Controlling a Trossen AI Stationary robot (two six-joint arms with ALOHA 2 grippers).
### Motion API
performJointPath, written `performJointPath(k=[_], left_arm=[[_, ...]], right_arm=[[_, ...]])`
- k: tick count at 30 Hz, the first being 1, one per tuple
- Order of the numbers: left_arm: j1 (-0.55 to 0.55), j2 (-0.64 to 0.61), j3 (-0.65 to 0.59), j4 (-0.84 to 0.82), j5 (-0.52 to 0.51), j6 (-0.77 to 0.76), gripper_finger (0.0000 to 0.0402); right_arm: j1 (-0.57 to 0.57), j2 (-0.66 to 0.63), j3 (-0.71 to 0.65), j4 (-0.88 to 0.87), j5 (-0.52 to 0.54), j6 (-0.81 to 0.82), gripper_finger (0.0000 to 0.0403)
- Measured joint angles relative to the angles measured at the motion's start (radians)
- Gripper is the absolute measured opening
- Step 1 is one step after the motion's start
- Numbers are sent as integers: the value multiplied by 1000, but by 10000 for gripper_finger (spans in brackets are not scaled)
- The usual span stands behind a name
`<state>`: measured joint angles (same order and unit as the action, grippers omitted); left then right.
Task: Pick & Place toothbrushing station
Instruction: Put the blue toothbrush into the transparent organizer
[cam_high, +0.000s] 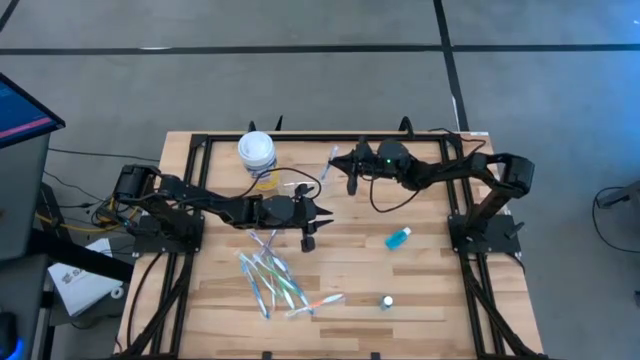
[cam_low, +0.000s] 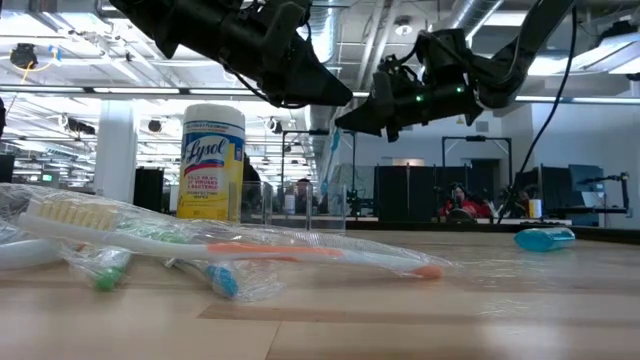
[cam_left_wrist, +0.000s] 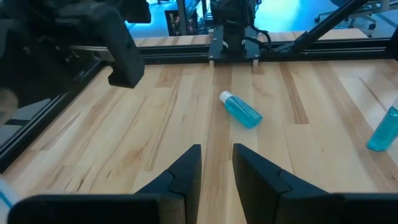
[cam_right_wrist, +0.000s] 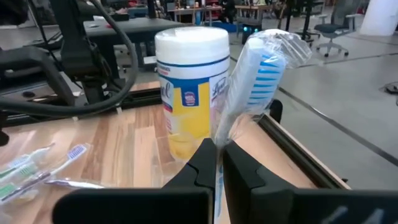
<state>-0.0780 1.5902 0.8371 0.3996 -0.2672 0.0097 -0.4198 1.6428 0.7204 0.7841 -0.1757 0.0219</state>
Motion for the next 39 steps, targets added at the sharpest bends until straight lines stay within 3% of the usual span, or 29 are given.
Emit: performJointPath(k=[39], left_arm=[[0, 0, 0, 5, 1, -26, 86]], right_arm=[[11, 0, 0, -67, 0, 31, 26]])
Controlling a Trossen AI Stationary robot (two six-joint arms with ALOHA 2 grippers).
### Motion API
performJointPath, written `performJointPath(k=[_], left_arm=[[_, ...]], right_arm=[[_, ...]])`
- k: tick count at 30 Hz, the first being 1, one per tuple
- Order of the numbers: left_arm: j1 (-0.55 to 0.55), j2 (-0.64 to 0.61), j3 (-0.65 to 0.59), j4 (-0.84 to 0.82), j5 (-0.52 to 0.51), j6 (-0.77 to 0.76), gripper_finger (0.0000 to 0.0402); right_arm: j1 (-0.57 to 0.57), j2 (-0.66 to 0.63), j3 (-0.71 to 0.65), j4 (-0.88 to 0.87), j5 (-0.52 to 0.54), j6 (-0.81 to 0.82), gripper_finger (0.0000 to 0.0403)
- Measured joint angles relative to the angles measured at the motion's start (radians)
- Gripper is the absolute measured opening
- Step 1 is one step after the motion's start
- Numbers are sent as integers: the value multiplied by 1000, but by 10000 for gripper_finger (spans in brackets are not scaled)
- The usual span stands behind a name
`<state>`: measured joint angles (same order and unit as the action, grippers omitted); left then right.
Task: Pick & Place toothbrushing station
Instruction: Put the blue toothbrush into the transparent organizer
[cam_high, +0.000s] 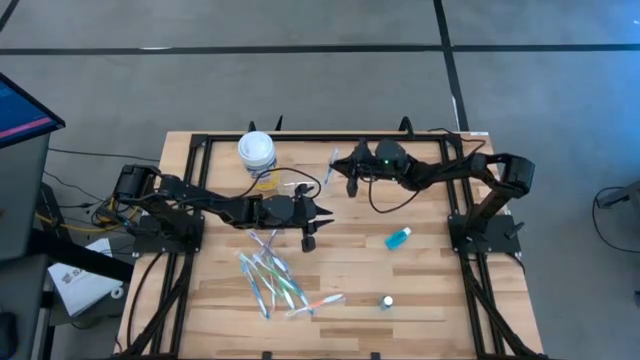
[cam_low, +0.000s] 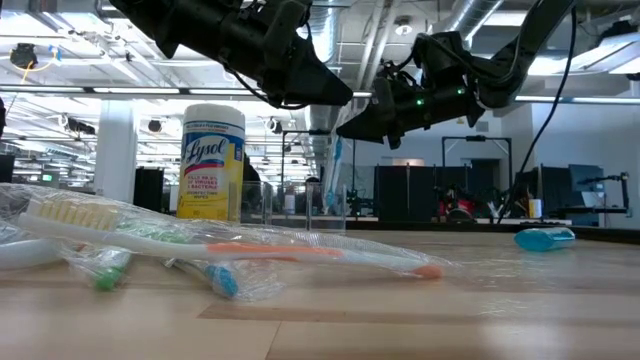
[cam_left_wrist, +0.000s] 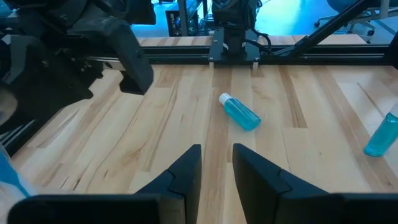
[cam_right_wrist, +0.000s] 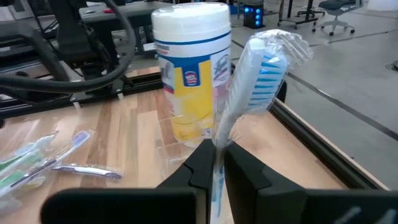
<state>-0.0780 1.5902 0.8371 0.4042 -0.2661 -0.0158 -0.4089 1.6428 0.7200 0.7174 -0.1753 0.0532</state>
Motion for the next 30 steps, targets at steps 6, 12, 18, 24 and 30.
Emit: performJointPath(k=[6, 12, 18, 24, 30], left_arm=[[0, 0, 0, 0, 0, 0, 86], [0, 0, 0, 0, -1, 0, 86], [0, 0, 0, 0, -3, 0, 86], [0, 0, 0, 0, -5, 0, 86], [0, 0, 0, -1, -4, 0, 86]], right_arm=[[3, 0, 0, -7, 3, 0, 31], [3, 0, 0, -9, 15, 21, 49], [3, 0, 0, -15, 14, 19, 83], [3, 0, 0, -15, 11, 19, 119], [2, 0, 0, -28, 13, 18, 152]])
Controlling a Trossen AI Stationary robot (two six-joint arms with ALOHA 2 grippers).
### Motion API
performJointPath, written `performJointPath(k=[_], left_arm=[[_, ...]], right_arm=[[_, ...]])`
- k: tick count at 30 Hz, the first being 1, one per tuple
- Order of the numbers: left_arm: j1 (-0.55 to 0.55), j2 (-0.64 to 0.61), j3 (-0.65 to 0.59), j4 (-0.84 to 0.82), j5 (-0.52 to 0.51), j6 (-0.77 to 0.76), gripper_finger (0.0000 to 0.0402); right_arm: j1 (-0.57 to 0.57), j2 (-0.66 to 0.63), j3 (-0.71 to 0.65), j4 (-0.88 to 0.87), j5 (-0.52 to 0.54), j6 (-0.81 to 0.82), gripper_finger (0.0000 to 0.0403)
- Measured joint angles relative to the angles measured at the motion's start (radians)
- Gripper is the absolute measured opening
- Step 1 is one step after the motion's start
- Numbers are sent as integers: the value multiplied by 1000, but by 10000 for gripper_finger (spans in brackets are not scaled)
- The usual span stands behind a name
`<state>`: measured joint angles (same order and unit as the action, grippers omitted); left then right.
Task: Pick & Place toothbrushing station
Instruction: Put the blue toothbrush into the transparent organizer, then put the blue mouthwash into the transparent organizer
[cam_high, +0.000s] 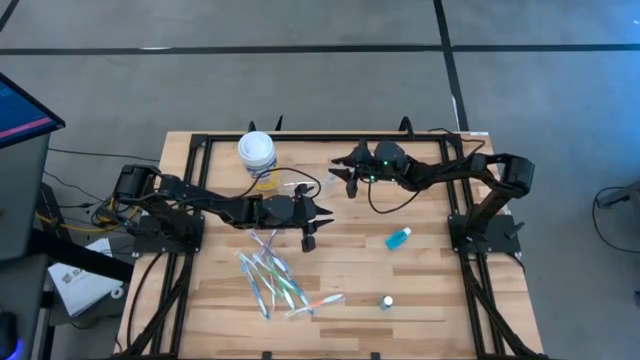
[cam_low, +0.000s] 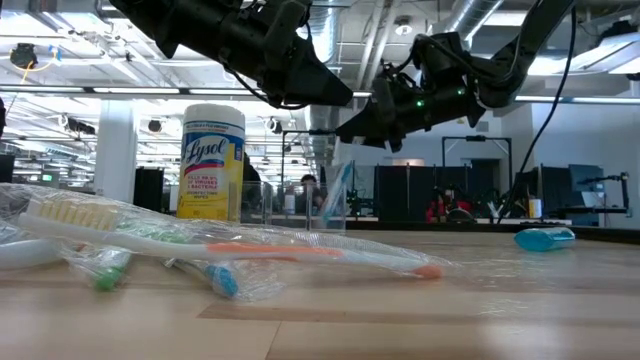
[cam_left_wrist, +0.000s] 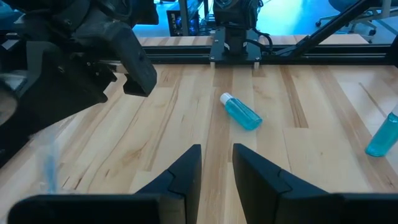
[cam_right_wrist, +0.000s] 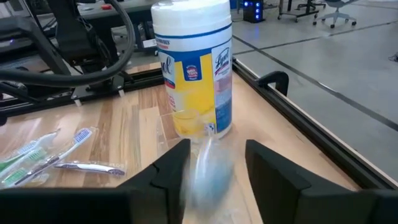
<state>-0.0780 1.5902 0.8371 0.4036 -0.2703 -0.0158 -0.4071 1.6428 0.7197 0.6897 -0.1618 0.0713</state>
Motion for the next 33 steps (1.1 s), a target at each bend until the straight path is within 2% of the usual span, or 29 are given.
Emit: performJointPath(k=[6, 12, 20, 26, 33], left_arm=[[0, 0, 0, -1, 1, 0, 86], [0, 0, 0, -3, 5, 0, 86], [0, 0, 0, -4, 5, 0, 86], [0, 0, 0, -12, 4, 0, 86], [0, 0, 0, -23, 4, 0, 86]], right_arm=[[-34, 0, 0, -2, 14, 0, 166], [-74, -2, 8, 5, 9, 8, 159], [-71, -2, 67, 1, 2, 7, 155], [-74, -41, 128, -116, -23, -16, 157], [-73, -181, 144, -338, -21, -77, 142]])
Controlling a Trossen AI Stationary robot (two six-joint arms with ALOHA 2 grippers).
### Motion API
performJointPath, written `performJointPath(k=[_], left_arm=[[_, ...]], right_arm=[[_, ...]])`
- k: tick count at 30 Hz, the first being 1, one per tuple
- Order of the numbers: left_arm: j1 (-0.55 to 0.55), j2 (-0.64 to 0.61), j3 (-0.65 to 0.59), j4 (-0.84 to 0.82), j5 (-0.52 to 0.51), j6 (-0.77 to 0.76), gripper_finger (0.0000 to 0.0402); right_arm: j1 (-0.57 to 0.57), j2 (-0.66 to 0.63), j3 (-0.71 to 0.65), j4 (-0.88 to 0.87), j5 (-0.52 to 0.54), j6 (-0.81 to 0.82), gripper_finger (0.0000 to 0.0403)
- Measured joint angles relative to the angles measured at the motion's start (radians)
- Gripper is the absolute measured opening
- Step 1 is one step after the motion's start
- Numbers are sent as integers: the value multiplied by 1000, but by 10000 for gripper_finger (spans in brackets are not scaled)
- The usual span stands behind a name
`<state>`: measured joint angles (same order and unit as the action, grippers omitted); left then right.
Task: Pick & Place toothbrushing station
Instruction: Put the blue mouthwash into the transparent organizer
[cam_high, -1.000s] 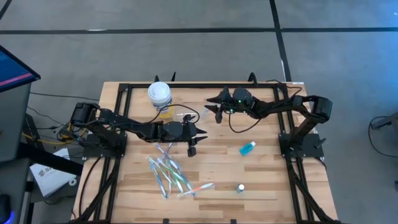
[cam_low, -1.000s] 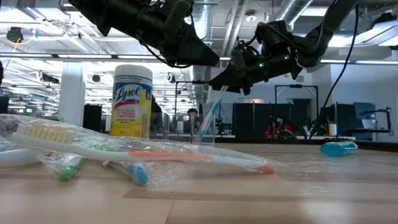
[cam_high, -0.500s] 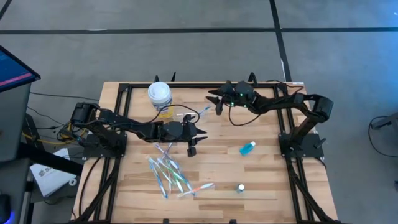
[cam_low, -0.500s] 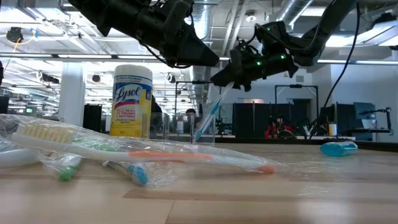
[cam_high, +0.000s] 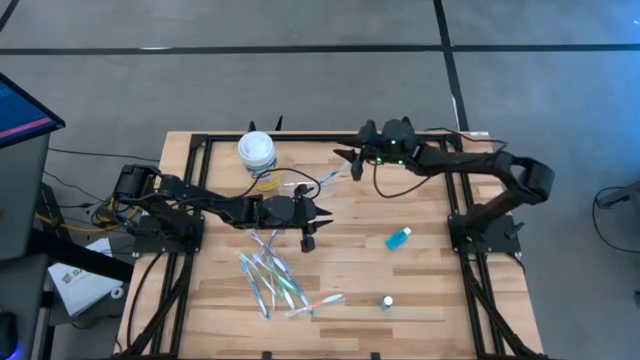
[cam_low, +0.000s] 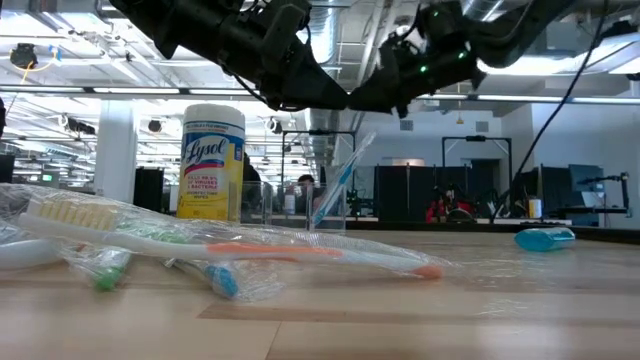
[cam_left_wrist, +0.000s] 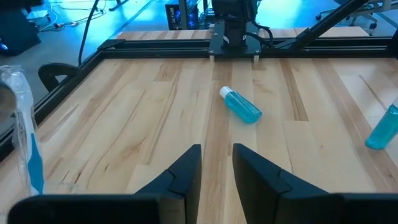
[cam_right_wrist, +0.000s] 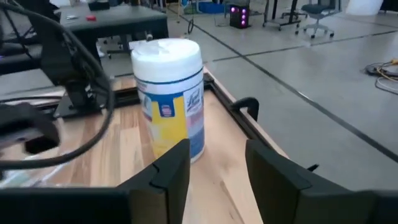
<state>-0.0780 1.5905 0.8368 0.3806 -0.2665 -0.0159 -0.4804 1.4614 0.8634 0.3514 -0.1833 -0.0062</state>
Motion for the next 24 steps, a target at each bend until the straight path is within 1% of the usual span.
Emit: performJointPath(k=[6, 10, 17, 24], left_arm=[[0, 0, 0, 0, 0, -15, 86], [0, 0, 0, 1, -2, -19, 86], [0, 0, 0, 1, -4, -19, 86], [0, 0, 0, 1, -3, -19, 86]], right_arm=[[27, -111, -1, -266, -2, -47, 129], [53, -173, 0, -429, -2, -55, 127], [106, -248, 0, -651, -2, -65, 126], [166, -268, 0, -807, 0, -62, 121]])
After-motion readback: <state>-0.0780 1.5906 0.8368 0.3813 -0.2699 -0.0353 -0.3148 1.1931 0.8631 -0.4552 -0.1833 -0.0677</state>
